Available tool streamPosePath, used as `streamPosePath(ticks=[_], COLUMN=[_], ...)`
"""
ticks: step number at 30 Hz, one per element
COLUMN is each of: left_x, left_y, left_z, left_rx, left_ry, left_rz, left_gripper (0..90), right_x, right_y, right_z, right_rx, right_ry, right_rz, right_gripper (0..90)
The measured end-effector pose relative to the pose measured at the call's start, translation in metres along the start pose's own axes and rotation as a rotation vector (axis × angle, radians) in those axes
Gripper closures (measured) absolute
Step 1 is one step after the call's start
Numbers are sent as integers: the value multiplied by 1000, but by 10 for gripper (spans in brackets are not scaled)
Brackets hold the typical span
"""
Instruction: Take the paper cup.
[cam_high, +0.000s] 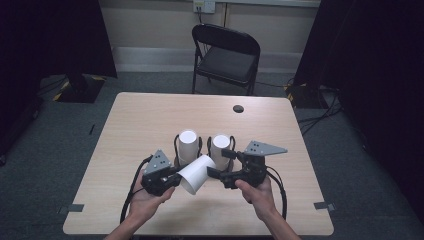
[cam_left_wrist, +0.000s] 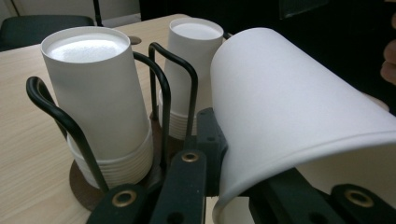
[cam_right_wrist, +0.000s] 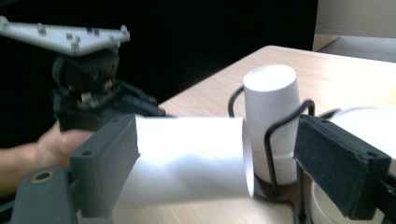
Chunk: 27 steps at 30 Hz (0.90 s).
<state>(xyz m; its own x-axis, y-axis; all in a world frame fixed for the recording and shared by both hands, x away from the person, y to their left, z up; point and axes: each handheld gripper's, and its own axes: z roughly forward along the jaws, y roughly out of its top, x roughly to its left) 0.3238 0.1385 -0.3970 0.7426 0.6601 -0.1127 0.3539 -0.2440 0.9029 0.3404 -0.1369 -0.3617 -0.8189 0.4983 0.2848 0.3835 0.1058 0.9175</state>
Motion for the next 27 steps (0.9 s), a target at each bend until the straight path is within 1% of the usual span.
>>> streamPosePath(ticks=[1, 2, 4, 5, 6, 8, 9, 10, 11, 14, 15, 16, 17, 18, 19, 20, 21, 22, 24, 25, 27], left_x=[-1, -1, -1, 0, 1, 1, 3, 4, 4, 7, 8, 8, 7, 7, 7, 7, 8, 9, 14, 15, 16], left_y=[1, 2, 2, 3, 3, 3, 4, 5, 6, 7, 7, 8, 8, 8, 8, 8, 8, 7, 7, 6, 7], left_z=[1, 1, 2, 3, 4, 5, 6, 6, 6, 8, 7, 8, 8, 9, 10, 12, 14, 15, 17, 18, 19], left_rx=[18, 29, 34, 58, 71, 98, 114, 107, 115, 165, 173, 188, 211, 222, 253, 292, 316, 316, 343, 351, 374], left_ry=[-12, -9, -15, -27, -49, -55, -79, -83, -85, -90, -89, -101, -105, -101, -113, -113, -112, -133, -133, -127, -130], left_rz=[0, -3, -7, -23, -29, -45, -72, -67, -60, -57, -51, -64, -70, -62, -60, -54, -46, -25, -36, -29, -24], left_gripper=[864, 864, 864, 864, 864, 866, 866, 866, 866, 867, 867, 867, 867, 867, 866, 865, 864, 864, 864, 864, 865], right_x=[0, -1, -3, -3, -4, -4, -4, -3, -3, 2, 3, 5, 7, 9, 11, 13, 14, 16, 21, 23, 26], right_y=[-3, -5, -11, -14, -16, -21, -22, -25, -27, -32, -34, -36, -38, -39, -41, -42, -43, -45, -48, -49, -52], right_z=[-2, -3, -5, -7, -8, -10, -11, -12, -13, -13, -12, -11, -9, -8, -6, -4, -2, 0, 3, 5, 8], right_rx=[7, 13, 28, 42, 46, 66, 74, 83, 89, 106, 112, 119, 121, 125, 133, 140, 146, 155, 161, 169, 194], right_ry=[-10, -15, -21, -39, -36, -41, -45, -41, -43, -44, -38, -40, -43, -29, -36, -39, -37, -40, -58, -68, -64], right_rz=[-6, -9, -10, -17, -18, -29, -36, -47, -48, -87, -111, -139, -158, -168, -178, -199, -217, -230, -275, -293, -318], right_gripper=[133, 133, 140, 140, 141, 143, 143, 143, 143, 138, 133, 139, 136, 134, 135, 135, 134, 133, 135, 135, 136])
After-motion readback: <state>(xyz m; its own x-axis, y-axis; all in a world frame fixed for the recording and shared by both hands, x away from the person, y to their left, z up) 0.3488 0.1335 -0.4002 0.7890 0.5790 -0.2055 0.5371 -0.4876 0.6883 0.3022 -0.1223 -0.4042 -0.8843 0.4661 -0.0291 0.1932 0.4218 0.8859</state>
